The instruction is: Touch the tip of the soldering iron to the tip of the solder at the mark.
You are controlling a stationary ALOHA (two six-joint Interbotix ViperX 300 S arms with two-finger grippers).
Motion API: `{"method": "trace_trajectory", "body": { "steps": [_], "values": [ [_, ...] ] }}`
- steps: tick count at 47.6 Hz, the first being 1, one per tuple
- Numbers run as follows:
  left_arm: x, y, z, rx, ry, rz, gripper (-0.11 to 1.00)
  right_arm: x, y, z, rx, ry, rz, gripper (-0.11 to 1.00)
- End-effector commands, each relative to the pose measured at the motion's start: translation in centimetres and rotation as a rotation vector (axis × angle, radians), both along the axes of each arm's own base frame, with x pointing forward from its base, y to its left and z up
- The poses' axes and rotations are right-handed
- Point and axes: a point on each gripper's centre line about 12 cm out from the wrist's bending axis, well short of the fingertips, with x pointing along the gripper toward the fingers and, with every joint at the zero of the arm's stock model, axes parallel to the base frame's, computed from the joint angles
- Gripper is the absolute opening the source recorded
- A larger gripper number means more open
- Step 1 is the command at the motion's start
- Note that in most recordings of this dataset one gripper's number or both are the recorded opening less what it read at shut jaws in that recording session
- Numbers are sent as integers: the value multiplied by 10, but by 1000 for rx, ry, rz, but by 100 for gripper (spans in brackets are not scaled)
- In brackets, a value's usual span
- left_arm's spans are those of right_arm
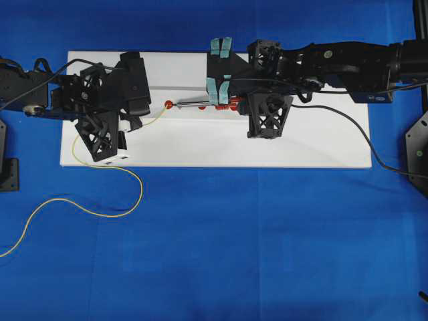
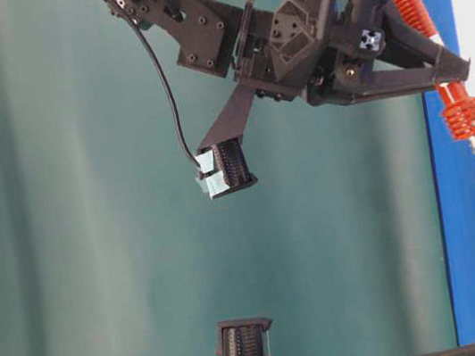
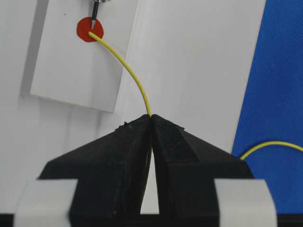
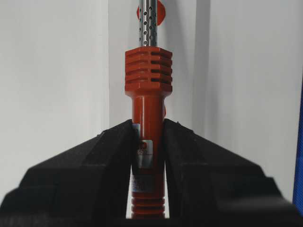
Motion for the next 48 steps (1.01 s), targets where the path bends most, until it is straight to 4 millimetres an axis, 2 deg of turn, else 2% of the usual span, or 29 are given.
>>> {"method": "trace_trajectory", "body": {
  "steps": [1,11,24,39,48],
  "values": [
    [5,0,9,6,-32,-3,1,6,-2,12,-11,-40,0,6],
    [1,0,13,7,-41,-3,1,7,-2,13,-12,-43,0,6],
    [-16,-8,32,13,-99,-22,1,7,-2,13,-12,-43,0,6],
    [-38,-10,34,-5,-133,2,1,6,-2,12,-11,-40,0,6],
    [-40,-11,36,-1,-176,2,1,7,-3,14,-13,-47,-2,6]
  ]
}}
